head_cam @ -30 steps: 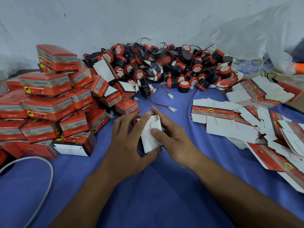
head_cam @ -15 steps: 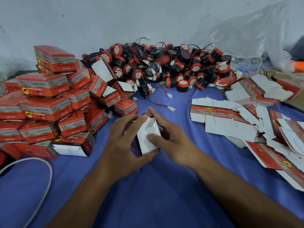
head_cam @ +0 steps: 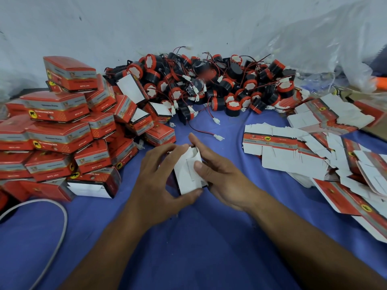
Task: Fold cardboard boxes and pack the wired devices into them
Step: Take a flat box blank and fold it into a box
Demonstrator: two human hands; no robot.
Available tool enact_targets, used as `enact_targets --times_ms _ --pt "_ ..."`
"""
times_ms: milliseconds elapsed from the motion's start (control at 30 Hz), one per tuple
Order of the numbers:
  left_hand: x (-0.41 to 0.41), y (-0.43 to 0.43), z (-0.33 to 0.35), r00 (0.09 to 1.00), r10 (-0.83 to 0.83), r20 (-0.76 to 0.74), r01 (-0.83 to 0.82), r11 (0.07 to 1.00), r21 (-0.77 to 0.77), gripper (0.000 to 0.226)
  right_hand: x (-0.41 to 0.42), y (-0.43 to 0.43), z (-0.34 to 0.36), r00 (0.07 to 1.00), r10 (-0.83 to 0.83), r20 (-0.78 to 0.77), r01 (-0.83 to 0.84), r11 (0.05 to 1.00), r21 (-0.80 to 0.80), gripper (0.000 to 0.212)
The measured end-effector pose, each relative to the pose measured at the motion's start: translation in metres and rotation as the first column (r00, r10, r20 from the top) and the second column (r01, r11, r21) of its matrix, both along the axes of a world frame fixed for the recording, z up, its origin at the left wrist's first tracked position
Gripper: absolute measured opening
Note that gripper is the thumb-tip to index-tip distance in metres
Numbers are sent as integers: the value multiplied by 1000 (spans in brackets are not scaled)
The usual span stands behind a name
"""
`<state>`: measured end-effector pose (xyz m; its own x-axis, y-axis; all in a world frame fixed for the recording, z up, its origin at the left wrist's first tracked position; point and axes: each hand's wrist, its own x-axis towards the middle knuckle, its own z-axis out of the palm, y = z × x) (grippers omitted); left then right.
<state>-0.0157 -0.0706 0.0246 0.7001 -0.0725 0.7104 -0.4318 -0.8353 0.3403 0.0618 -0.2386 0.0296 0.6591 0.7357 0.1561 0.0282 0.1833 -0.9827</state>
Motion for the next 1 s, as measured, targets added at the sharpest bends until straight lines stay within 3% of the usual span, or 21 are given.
enact_targets --times_ms 267,433,467,567,633,733,833,900,1000 --pt "2 -7 -5 1000 -10 5 10 1000 -30 73 -3 2 0 978 -156 142 160 987 -19 63" --pt "2 -5 -6 1000 -24 -5 23 997 -78 72 6 -2 2 987 -42 -157 48 998 34 72" --pt "2 -5 -7 1000 -28 -1 27 997 -73 72 8 -4 2 987 -32 -157 35 999 14 72" --pt "3 -9 -12 998 -69 0 69 996 -53 69 8 -4 -1 991 -99 90 108 989 -98 50" --pt "5 -10 -14 995 -103 -19 102 994 -47 68 6 -4 -3 944 -198 263 241 960 -143 54" --pt "7 -5 -17 993 -66 -96 71 997 44 76 8 -6 -7 769 -176 615 360 914 -188 76" --pt "7 1 -21 994 28 -103 1 963 268 87 14 -9 -7 405 -28 914 438 884 -167 87" --pt "7 5 -19 989 119 -83 -82 929 362 91 19 -10 -6 220 53 974 502 850 -160 87" --pt "10 14 -15 968 251 4 -233 894 384 65 25 -13 -8 152 154 976 548 809 -213 70"
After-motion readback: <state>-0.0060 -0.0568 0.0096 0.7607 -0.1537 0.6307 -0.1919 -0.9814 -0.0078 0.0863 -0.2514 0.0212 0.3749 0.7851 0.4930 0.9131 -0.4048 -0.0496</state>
